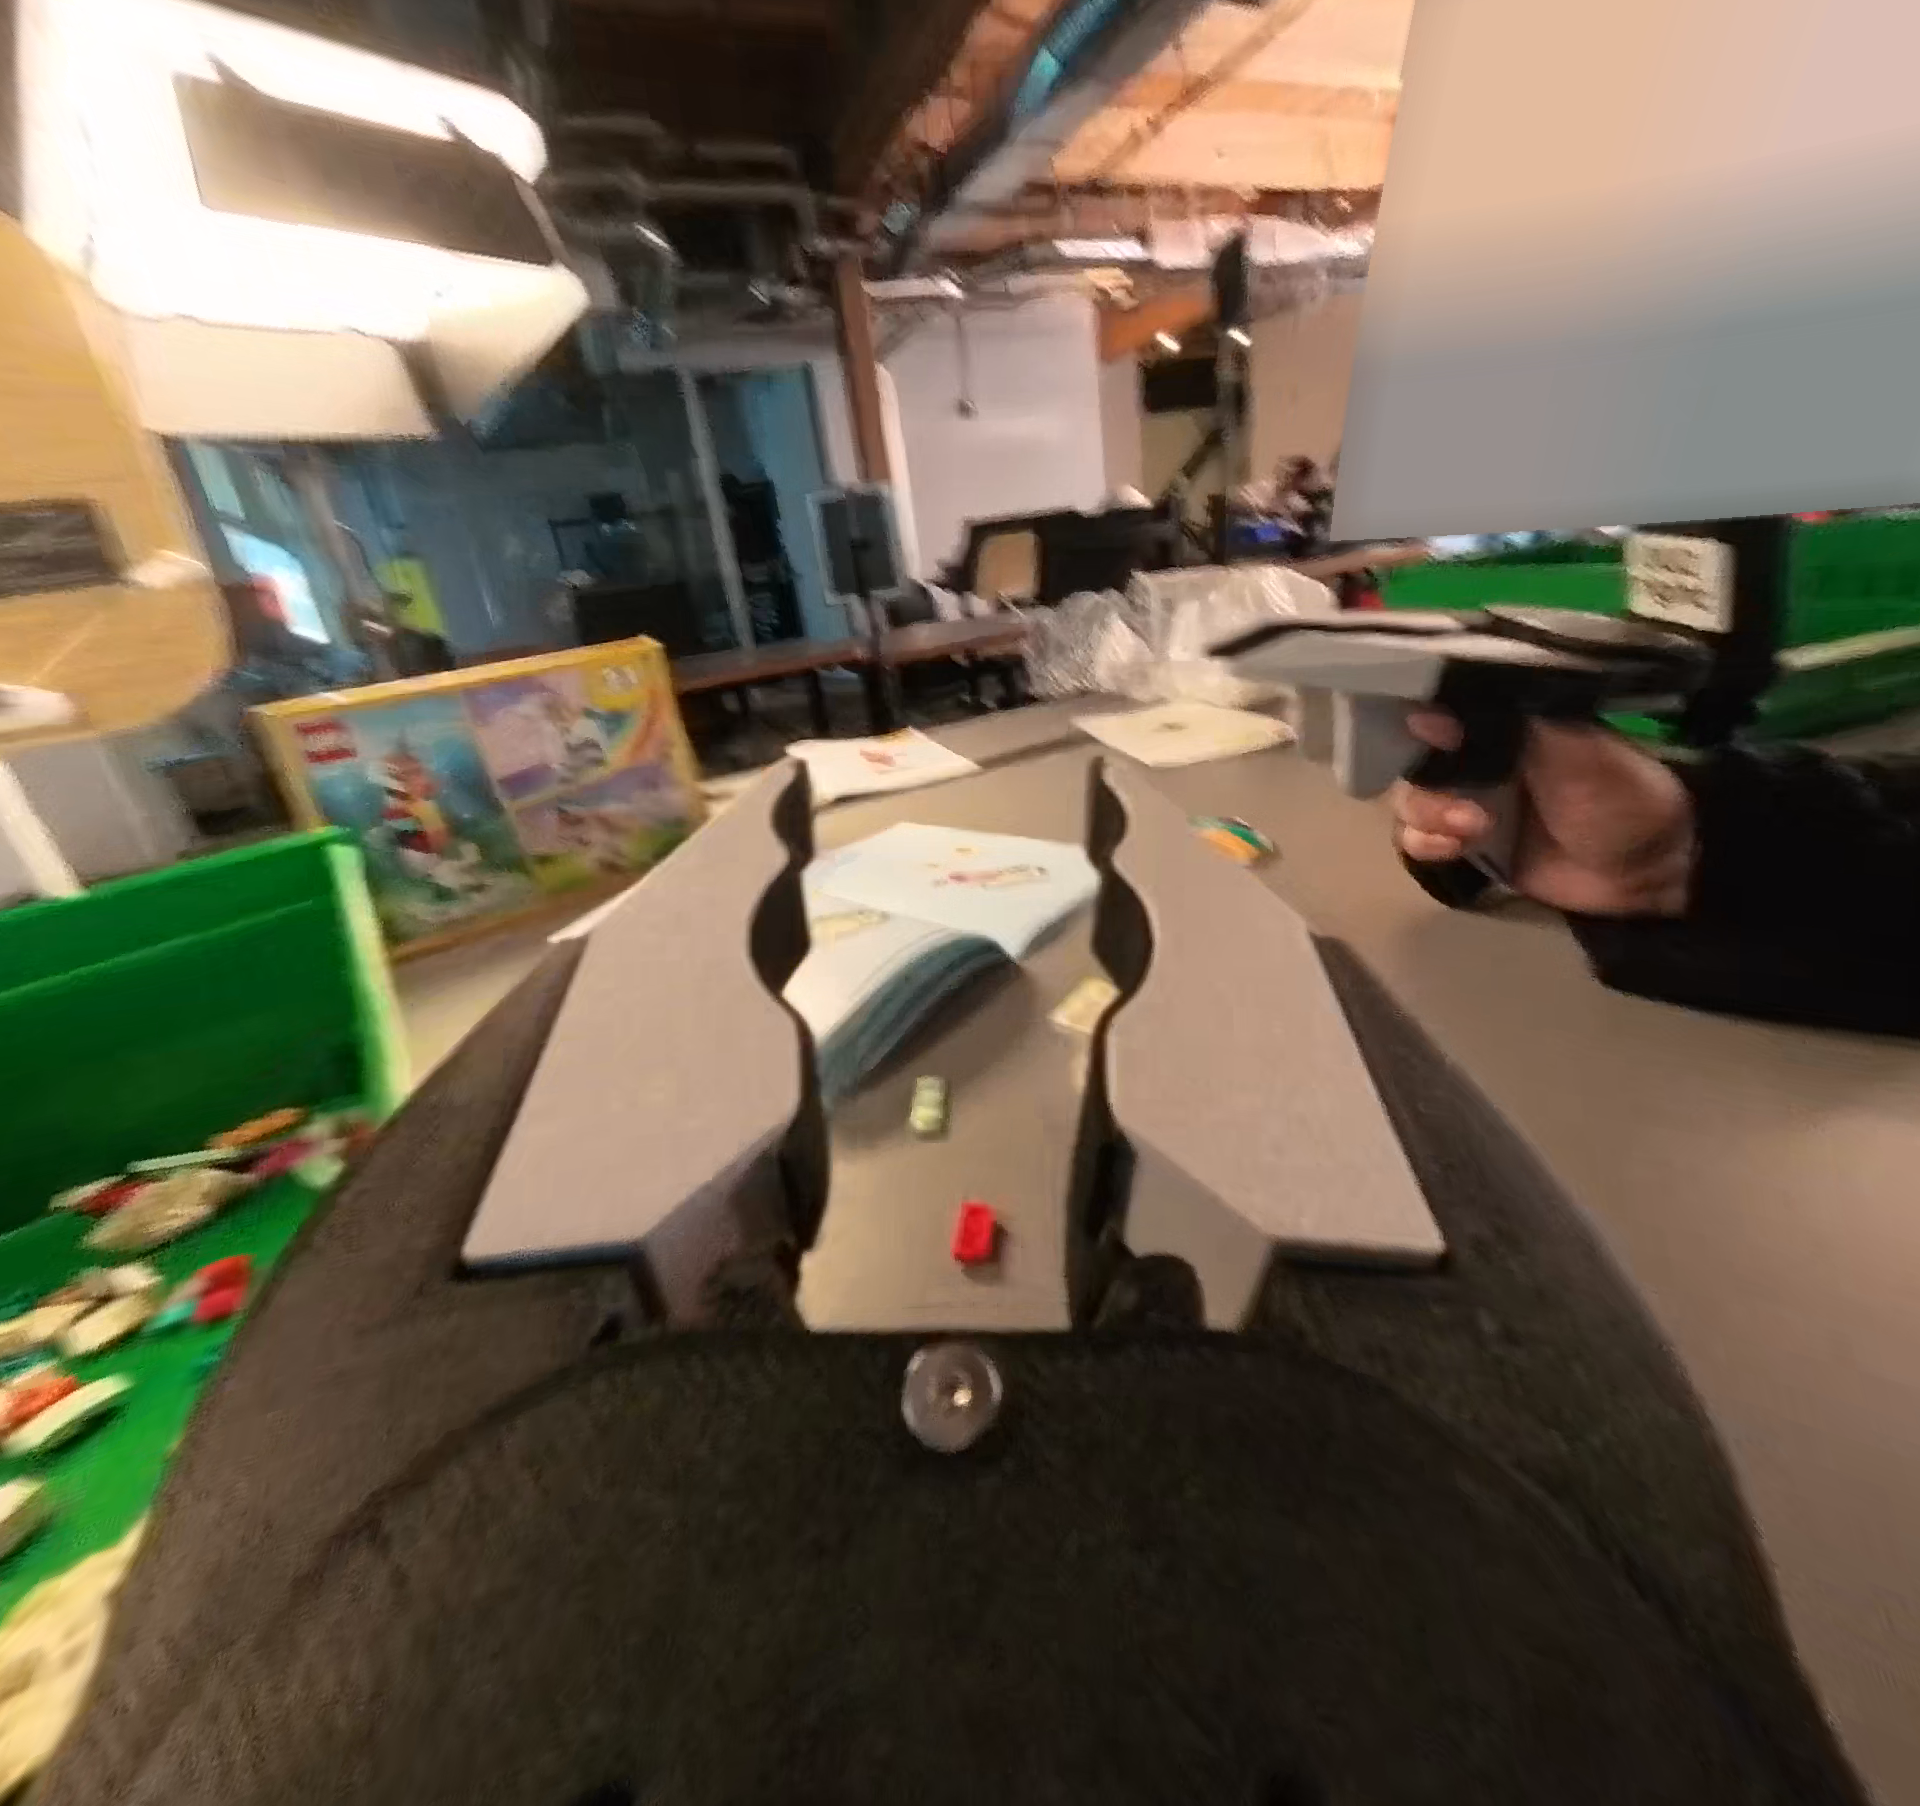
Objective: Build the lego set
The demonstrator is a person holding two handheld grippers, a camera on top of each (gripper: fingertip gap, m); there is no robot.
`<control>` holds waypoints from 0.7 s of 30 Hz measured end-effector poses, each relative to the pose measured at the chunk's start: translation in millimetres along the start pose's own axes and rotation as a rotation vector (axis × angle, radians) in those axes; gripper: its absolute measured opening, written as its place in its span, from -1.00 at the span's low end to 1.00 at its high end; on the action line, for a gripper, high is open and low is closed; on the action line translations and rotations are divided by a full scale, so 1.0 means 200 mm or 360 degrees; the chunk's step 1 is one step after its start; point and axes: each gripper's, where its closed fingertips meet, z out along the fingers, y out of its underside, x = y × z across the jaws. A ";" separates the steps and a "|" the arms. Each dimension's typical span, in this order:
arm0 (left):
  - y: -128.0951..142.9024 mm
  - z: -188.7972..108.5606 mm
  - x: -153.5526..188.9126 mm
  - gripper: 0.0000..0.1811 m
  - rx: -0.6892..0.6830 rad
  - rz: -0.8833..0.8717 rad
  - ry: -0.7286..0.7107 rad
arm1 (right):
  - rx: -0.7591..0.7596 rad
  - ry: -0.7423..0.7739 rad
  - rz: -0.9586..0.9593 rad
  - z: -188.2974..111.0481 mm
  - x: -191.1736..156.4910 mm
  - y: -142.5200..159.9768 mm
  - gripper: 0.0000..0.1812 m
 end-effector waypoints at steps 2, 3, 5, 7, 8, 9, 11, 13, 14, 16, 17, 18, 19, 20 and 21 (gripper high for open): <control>0.06 0.02 0.11 -0.63 -0.0149 -0.0136 0.0282 | 0.0015 -0.0017 0.0042 -0.01 0.00 -0.01 -0.74; 0.10 0.02 0.15 -0.62 -0.0232 -0.0230 0.0386 | 0.0024 -0.0032 0.0073 -0.01 0.00 -0.01 -0.74; 0.15 0.02 0.18 -0.55 -0.0385 -0.0314 0.0478 | 0.0033 -0.0068 0.0133 -0.02 -0.01 -0.01 -0.75; 0.18 0.00 0.17 -0.53 -0.0496 -0.0245 0.0468 | 0.0034 -0.0107 0.0170 -0.02 -0.02 -0.02 -0.74; 0.19 0.00 0.17 -0.53 -0.0551 -0.0185 0.0452 | 0.0035 -0.0125 0.0177 -0.03 -0.03 -0.02 -0.74; 0.20 -0.02 0.17 -0.53 -0.0617 -0.0123 0.0441 | 0.0036 -0.0141 0.0178 -0.03 -0.04 -0.02 -0.74; 0.22 -0.05 0.18 -0.55 -0.0757 -0.0019 0.0446 | 0.0032 -0.0175 0.0173 -0.03 -0.06 -0.02 -0.74; 0.26 -0.08 0.22 -0.55 -0.0922 0.0025 0.0475 | 0.0028 -0.0205 0.0161 -0.03 -0.08 -0.02 -0.74; 0.30 -0.09 0.25 -0.55 -0.1009 0.0021 0.0491 | 0.0025 -0.0218 0.0154 -0.03 -0.09 -0.02 -0.74; 0.37 -0.10 0.31 -0.56 -0.1174 0.0023 0.0498 | 0.0015 -0.0240 0.0142 -0.03 -0.11 -0.02 -0.74; 0.42 -0.11 0.33 -0.58 -0.1252 0.0042 0.0499 | 0.0011 -0.0251 0.0134 -0.03 -0.12 -0.02 -0.74; 0.46 -0.11 0.35 -0.62 -0.1321 0.0076 0.0500 | 0.0003 -0.0266 0.0126 -0.03 -0.13 -0.01 -0.75; 0.50 -0.12 0.36 -0.64 -0.1381 0.0113 0.0487 | -0.0009 -0.0285 0.0118 -0.03 -0.14 -0.01 -0.75; 0.53 -0.12 0.38 -0.67 -0.1423 0.0136 0.0489 | -0.0024 -0.0314 0.0108 -0.03 -0.16 -0.01 -0.74; 0.55 -0.12 0.39 -0.70 -0.1443 0.0131 0.0497 | -0.0040 -0.0368 0.0093 -0.03 -0.19 0.00 -0.74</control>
